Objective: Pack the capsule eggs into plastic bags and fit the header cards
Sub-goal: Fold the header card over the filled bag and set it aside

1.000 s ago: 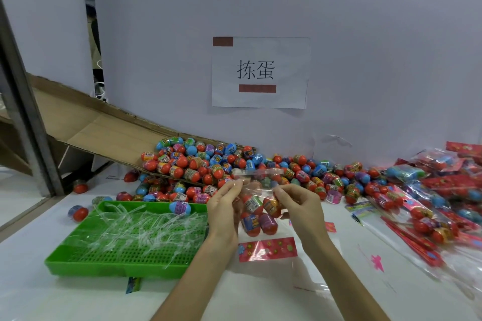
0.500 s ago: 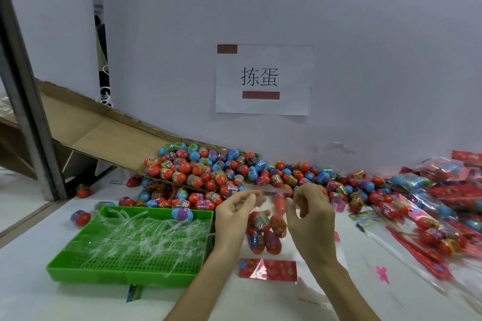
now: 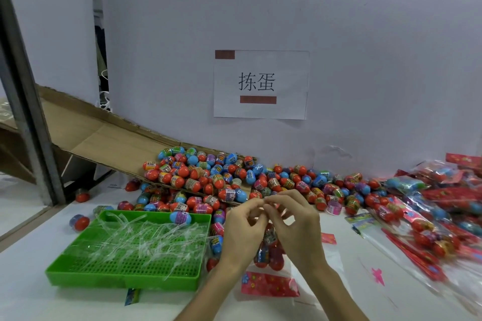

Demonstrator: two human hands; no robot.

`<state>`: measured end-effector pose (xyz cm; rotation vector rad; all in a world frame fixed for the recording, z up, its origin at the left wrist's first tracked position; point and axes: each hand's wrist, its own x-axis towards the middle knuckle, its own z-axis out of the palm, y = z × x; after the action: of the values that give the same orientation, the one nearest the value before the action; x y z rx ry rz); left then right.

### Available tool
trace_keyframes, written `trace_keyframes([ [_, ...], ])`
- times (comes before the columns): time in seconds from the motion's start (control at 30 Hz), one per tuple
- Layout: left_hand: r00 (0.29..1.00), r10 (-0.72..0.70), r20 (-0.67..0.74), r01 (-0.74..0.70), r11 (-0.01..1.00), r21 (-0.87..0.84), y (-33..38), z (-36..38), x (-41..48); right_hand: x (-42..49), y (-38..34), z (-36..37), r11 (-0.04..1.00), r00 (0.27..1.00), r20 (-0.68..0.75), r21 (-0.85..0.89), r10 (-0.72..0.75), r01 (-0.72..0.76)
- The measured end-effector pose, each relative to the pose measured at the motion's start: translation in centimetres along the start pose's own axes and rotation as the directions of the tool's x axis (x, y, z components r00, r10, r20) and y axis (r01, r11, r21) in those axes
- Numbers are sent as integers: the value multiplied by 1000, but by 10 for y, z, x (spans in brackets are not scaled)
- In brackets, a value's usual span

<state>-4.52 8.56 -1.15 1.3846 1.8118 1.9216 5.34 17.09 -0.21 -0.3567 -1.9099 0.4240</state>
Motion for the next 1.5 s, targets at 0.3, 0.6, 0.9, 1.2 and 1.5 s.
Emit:
trace_keyframes([
  [0.3, 999, 20, 49, -22, 998, 53, -5, 2, 1, 0, 4, -2, 1000, 999, 43, 8, 13, -13],
  [0.6, 994, 89, 65, -97, 985, 140, -5, 2, 2, -1, 3, -2, 998, 998, 9, -9, 64, -64],
  [0.9, 994, 86, 75, -95, 986, 139, -5, 2, 0, 0, 4, -2, 986, 987, 0, -44, 160, -160],
  [1.2, 995, -89, 47, 91, 995, -41, -5, 0, 1, 11, 18, -23, 966, 947, -190, 44, 259, -255],
  [1.5, 999, 29, 27, -31, 995, 92, -7, 1, 0, 3, 7, -10, 999, 995, 97, 25, 33, -36],
])
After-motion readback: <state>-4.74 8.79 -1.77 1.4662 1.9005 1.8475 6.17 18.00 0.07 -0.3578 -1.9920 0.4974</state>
